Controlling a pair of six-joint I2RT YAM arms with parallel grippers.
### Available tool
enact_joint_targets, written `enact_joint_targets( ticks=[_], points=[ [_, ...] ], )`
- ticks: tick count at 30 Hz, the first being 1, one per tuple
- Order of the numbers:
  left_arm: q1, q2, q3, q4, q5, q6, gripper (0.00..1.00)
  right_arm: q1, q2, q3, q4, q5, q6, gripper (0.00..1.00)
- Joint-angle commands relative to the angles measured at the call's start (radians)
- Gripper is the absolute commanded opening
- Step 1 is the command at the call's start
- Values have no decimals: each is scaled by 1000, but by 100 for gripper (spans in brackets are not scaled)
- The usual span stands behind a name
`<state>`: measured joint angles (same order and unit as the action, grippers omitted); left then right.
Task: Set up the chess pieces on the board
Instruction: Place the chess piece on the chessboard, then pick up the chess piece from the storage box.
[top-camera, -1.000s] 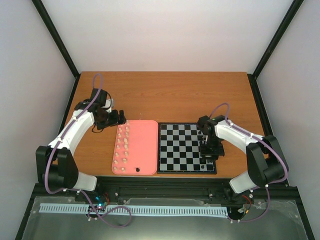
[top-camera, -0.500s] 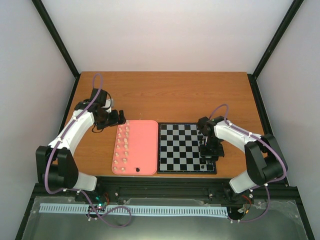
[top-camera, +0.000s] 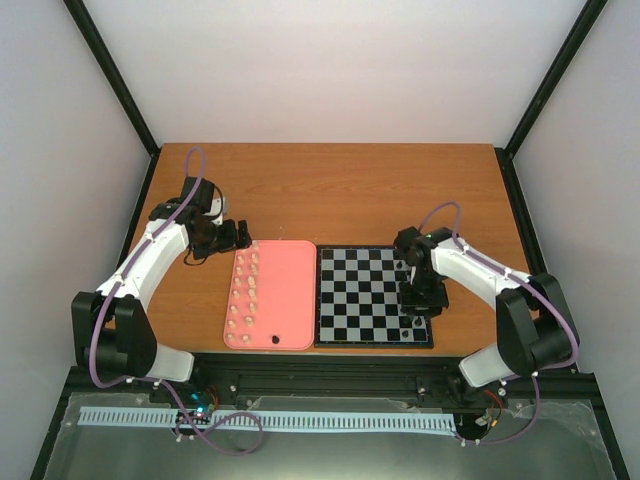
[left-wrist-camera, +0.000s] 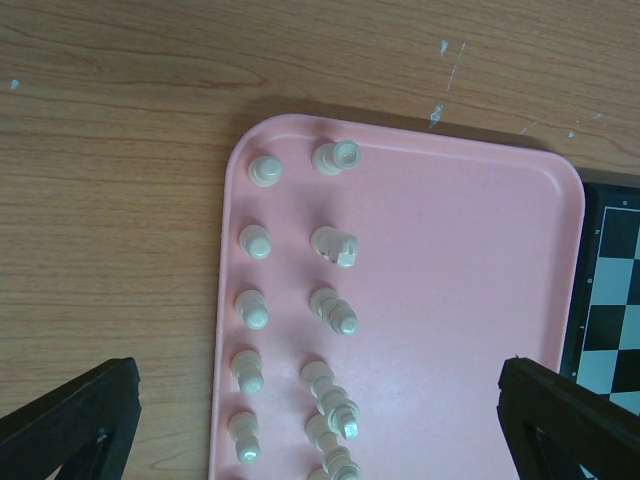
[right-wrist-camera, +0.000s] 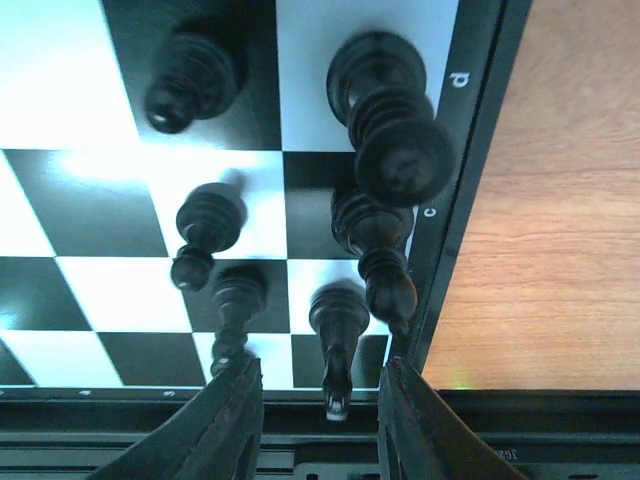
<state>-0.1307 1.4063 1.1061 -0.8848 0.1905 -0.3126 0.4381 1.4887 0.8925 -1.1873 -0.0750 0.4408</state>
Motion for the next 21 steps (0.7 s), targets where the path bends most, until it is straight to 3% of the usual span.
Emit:
enact_joint_targets(
  ticks=[1,9,14,21],
  points=[
    [-3,-1,29,-2,-1,-3,100,-7,-55,70,-55,29,5,34],
    [-3,-2,35,-1,3,-3,100,34,-32,269,-126,47,6,34],
    [-3,-1,37,2,10,-4,100,244,115,488,-77,20,30,34],
    [-3,0,42,-7,-8,-2,100,531,455,856,-26,-36,-25,34]
  ],
)
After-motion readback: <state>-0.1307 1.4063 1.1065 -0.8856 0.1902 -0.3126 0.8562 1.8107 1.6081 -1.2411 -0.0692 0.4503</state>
